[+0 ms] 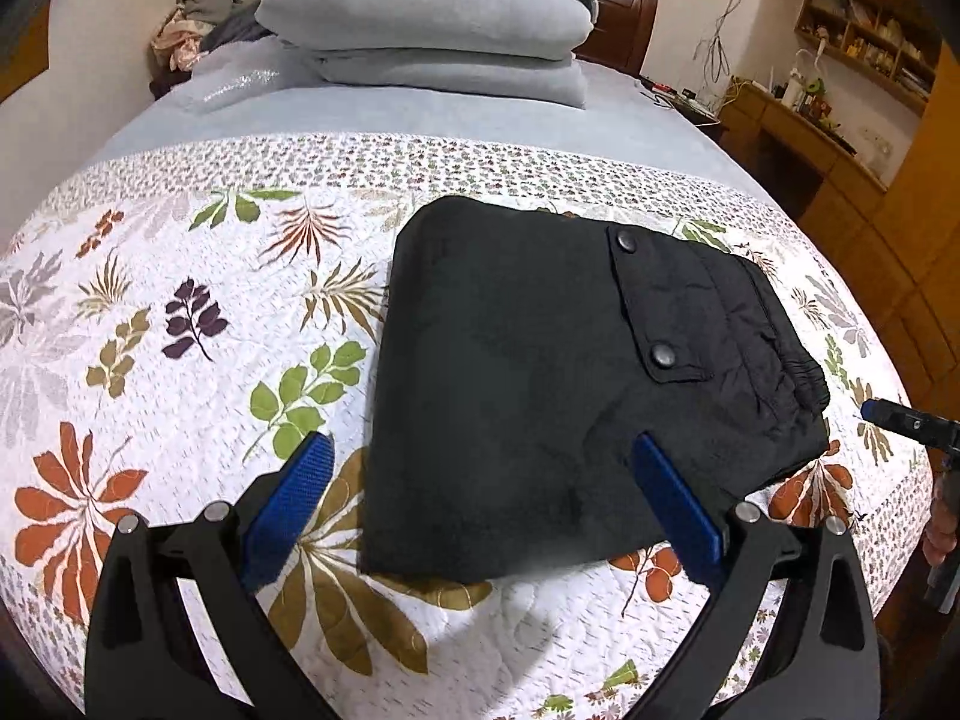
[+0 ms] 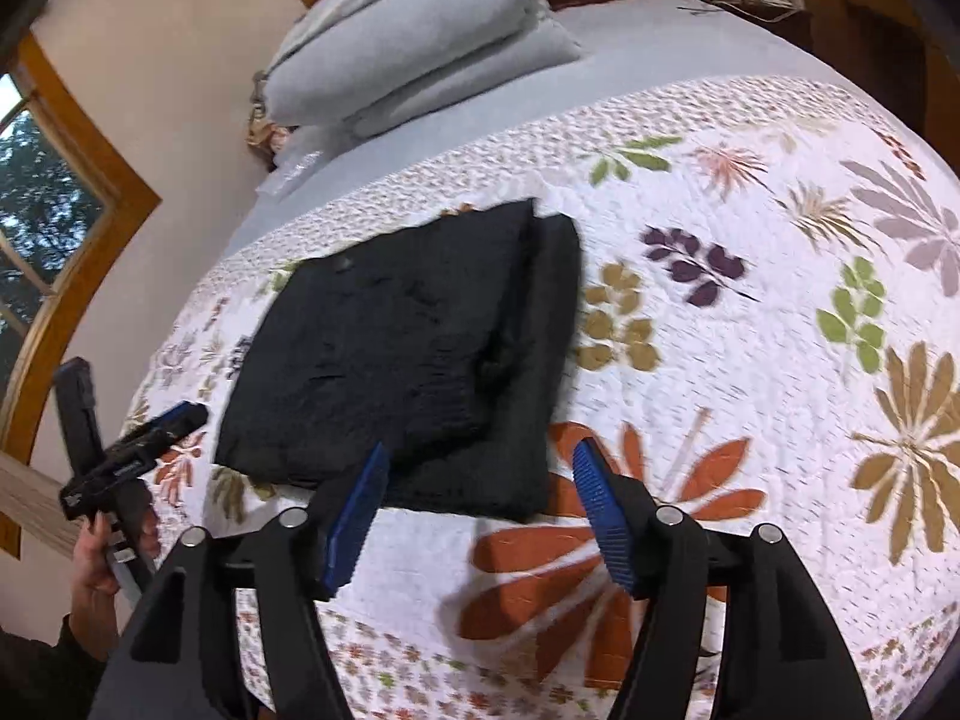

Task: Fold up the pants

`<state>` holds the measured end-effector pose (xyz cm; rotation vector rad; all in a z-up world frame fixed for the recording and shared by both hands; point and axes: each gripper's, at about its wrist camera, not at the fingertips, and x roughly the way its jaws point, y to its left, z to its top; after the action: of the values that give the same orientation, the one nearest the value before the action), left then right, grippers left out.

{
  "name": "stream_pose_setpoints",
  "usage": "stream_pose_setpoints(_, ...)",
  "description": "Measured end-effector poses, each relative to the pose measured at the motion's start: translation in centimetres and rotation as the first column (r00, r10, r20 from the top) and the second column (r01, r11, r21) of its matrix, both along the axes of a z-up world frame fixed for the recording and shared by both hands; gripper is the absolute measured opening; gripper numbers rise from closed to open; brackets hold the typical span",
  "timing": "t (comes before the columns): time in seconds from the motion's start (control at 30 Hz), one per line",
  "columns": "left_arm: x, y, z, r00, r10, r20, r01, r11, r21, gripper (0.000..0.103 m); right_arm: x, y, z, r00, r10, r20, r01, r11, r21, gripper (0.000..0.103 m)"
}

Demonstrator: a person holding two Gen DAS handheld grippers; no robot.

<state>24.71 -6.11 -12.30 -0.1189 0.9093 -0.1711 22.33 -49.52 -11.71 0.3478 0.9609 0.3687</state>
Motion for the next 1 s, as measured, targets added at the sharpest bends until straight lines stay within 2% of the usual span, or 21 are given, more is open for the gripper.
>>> stream_pose_setpoints(0.07,0.2,0.3,-0.6,0.999,0.024,-0.029,-0.024,1.0,-0.007,0.1,0.8,0.6,-0.4,1.0,0.018,-0.014,-0.018,1.0,0.013,0.074)
stream_pose_setpoints(0.2,0.3,1.0,-1.9,0.997,0.042,-0.06,-0.043,0.999,-0.012,0.1,1.8,2.1,-1.9,0.996,0.062,-0.068,-0.059,0.997,0.046,0.071)
stream_pose_setpoints(0.37,0.5,1.8,-3.1,0.994,0.059,-0.092,-0.061,0.998,-0.019,0.1,2.8,2.7,-3.8,0.994,0.045,-0.095,-0.04,0.998,0.049,0.07)
stream_pose_setpoints(0.4,0.6,1.9,-3.3,0.993,0.06,-0.098,-0.062,0.998,-0.023,0.1,3.0,2.8,-3.8,0.995,0.041,-0.087,-0.038,0.999,0.033,0.067)
stream_pose_setpoints(0.47,0.7,1.9,-3.4,0.993,0.062,-0.105,-0.065,0.997,-0.03,0.1,3.0,3.1,-3.3,0.997,0.044,-0.065,-0.045,0.999,-0.012,0.048)
stream_pose_setpoints(0.53,0.8,1.9,-3.4,0.993,0.062,-0.104,-0.065,0.997,-0.03,0.1,2.6,2.9,-2.5,0.997,0.06,-0.041,-0.06,0.998,-0.012,0.039)
stream_pose_setpoints(0.63,0.9,1.8,-3.4,0.993,0.063,-0.101,-0.066,0.997,-0.028,0.1,2.0,2.5,-1.6,0.997,0.077,-0.017,-0.077,0.997,0.015,0.042)
stream_pose_setpoints(0.67,0.9,1.8,-3.4,0.993,0.064,-0.102,-0.067,0.997,-0.028,0.1,2.1,2.5,-1.5,0.997,0.079,-0.02,-0.079,0.997,0.013,0.046)
stream_pose_setpoints(0.83,0.8,1.3,-3.2,0.993,0.062,-0.096,-0.063,0.998,-0.009,0.1,3.7,3.4,-2.6,0.996,0.069,-0.063,-0.07,0.997,-0.016,0.047)
stream_pose_setpoints(0.9,0.6,1.0,-3.0,0.995,0.063,-0.081,-0.062,0.998,0.015,0.1,3.9,3.9,-2.9,0.995,0.082,-0.06,-0.085,0.995,-0.045,0.044)
stream_pose_setpoints(1.0,0.6,0.7,-2.7,0.996,0.055,-0.069,-0.052,0.998,0.04,0.1,3.6,4.3,-2.9,0.995,0.081,-0.06,-0.087,0.991,-0.097,0.025)
